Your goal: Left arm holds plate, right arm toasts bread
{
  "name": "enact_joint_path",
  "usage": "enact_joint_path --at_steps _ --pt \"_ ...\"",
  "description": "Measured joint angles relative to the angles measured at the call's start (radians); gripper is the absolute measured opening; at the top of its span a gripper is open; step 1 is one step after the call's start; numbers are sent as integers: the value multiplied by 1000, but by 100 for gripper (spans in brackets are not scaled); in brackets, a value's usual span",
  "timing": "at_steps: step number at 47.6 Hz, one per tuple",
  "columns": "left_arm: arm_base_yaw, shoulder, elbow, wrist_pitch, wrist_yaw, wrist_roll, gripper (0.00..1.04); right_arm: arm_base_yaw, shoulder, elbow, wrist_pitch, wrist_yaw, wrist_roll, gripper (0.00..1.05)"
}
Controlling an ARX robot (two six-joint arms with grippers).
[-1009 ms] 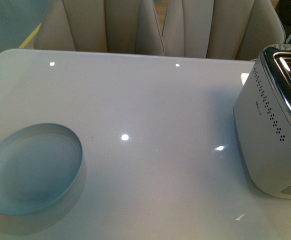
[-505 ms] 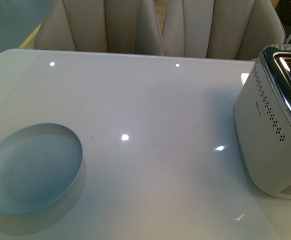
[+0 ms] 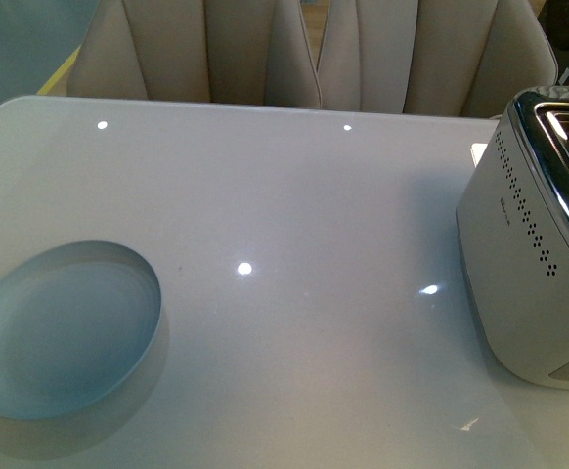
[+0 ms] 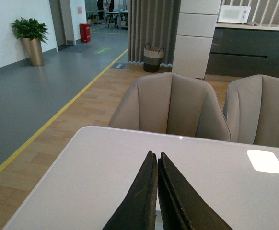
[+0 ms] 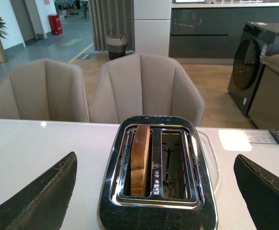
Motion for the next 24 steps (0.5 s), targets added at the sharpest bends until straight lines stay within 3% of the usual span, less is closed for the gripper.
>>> enact_joint_path --at_steps 8,12,24 --pt "0 -45 0 -45 0 0 3 0 0 0 0 0 0 96" --pt "0 -164 0 -194 0 0 3 0 0 0 0 0 0 96" --pt "0 -204 0 -211 0 0 3 0 0 0 0 0 0 96"
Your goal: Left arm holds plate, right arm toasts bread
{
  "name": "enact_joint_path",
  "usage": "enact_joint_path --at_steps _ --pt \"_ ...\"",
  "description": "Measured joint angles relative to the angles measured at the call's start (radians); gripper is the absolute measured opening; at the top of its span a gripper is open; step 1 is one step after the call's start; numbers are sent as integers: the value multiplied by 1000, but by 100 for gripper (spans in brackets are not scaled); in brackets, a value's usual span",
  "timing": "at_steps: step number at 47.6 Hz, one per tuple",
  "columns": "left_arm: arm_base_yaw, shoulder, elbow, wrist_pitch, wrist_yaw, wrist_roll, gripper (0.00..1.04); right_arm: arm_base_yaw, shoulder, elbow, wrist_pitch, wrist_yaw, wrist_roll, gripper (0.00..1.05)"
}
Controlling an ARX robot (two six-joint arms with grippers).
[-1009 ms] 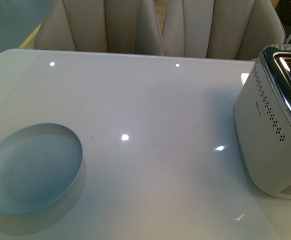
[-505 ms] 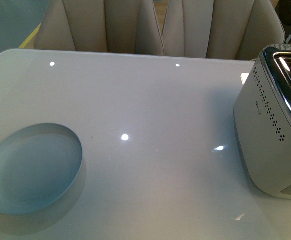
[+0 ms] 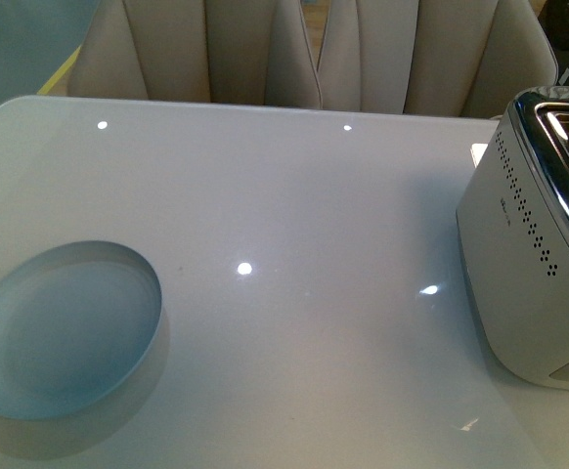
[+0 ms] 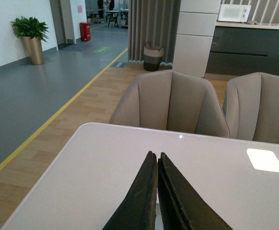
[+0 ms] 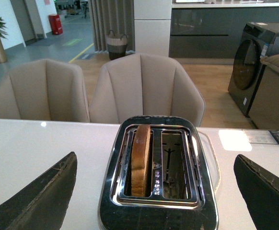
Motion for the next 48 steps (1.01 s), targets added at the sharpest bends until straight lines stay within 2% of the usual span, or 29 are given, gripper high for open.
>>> enact_joint_path --at_steps 8,25,30,48 --pt "0 0 0 0 0 -1 4 0 0 0 0 0 0 96" --pt "0 0 0 0 0 0 82 0 0 0 0 0 0 96" --pt "0 0 0 0 0 0 98 0 0 0 0 0 0 96" --pt "0 0 0 0 0 2 98 0 0 0 0 0 0 96"
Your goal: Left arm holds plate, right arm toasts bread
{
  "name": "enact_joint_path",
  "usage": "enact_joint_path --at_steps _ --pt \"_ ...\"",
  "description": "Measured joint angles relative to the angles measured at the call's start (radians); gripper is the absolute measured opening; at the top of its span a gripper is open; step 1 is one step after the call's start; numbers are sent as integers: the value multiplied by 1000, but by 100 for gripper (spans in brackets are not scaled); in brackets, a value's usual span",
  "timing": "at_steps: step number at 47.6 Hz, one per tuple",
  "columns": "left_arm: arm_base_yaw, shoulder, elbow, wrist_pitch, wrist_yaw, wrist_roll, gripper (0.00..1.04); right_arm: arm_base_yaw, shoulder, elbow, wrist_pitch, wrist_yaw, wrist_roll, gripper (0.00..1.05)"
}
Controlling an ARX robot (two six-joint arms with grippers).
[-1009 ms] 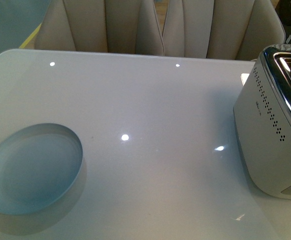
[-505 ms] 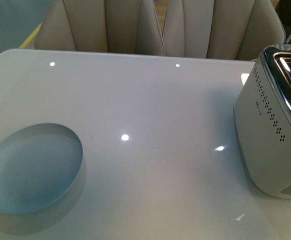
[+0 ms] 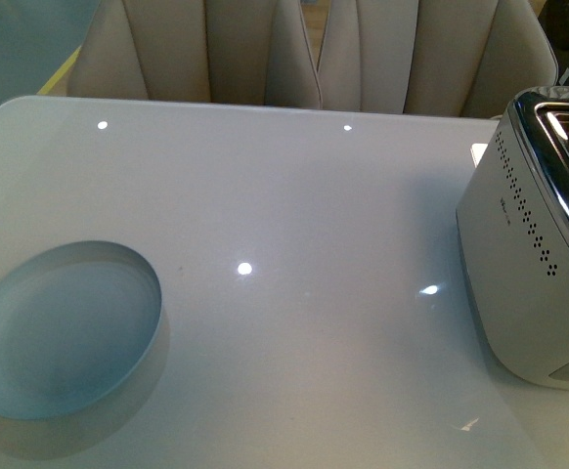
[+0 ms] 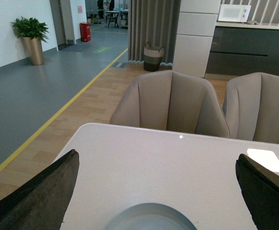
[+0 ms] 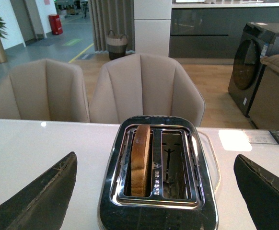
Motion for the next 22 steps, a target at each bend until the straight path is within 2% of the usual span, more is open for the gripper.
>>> enact_joint_path --at_steps 22 --pt "0 0 0 0 0 0 98 0 0 0 0 0 0 96"
